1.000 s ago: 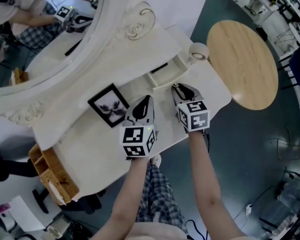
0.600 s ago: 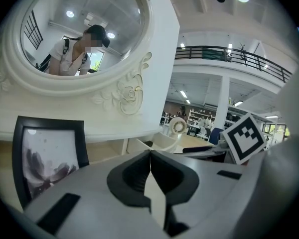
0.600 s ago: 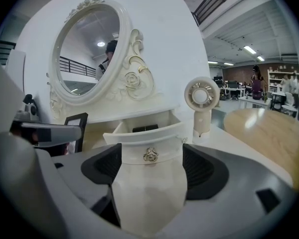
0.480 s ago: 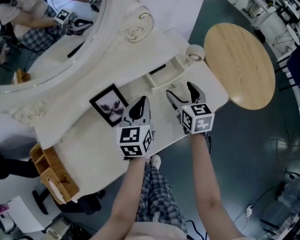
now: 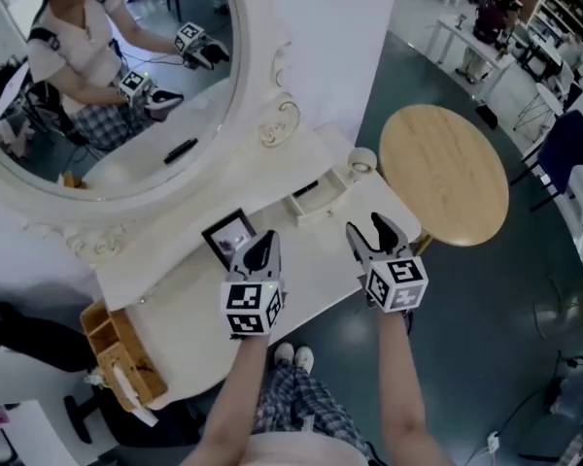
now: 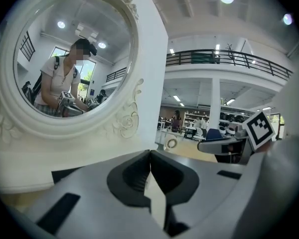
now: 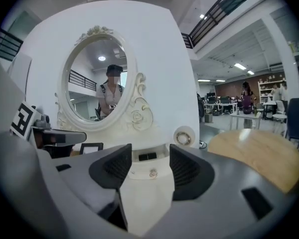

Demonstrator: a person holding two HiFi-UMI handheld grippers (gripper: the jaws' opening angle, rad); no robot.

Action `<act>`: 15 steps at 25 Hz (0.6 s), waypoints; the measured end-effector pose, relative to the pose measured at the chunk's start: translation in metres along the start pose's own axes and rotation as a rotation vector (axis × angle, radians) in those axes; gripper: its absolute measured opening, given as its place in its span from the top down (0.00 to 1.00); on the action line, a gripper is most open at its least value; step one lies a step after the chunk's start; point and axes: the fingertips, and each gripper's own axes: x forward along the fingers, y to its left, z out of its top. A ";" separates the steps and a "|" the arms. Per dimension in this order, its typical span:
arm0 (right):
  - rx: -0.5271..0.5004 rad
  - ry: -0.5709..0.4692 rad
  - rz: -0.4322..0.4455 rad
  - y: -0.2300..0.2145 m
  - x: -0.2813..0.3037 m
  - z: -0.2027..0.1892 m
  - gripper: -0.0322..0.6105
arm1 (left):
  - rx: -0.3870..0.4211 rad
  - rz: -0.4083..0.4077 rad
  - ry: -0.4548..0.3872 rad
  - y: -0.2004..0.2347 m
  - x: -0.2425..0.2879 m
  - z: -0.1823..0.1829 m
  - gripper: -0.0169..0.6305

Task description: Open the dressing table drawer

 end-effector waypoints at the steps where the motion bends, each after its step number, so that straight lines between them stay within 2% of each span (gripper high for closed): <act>1: -0.006 -0.021 -0.013 0.001 -0.011 0.008 0.58 | 0.009 -0.006 -0.010 0.001 -0.008 0.008 0.93; 9: -0.029 -0.184 -0.127 0.007 -0.103 0.052 0.83 | 0.080 -0.038 -0.085 0.004 -0.070 0.051 0.93; 15: -0.032 -0.269 -0.234 0.003 -0.160 0.061 0.92 | 0.088 -0.065 -0.120 0.005 -0.099 0.057 0.93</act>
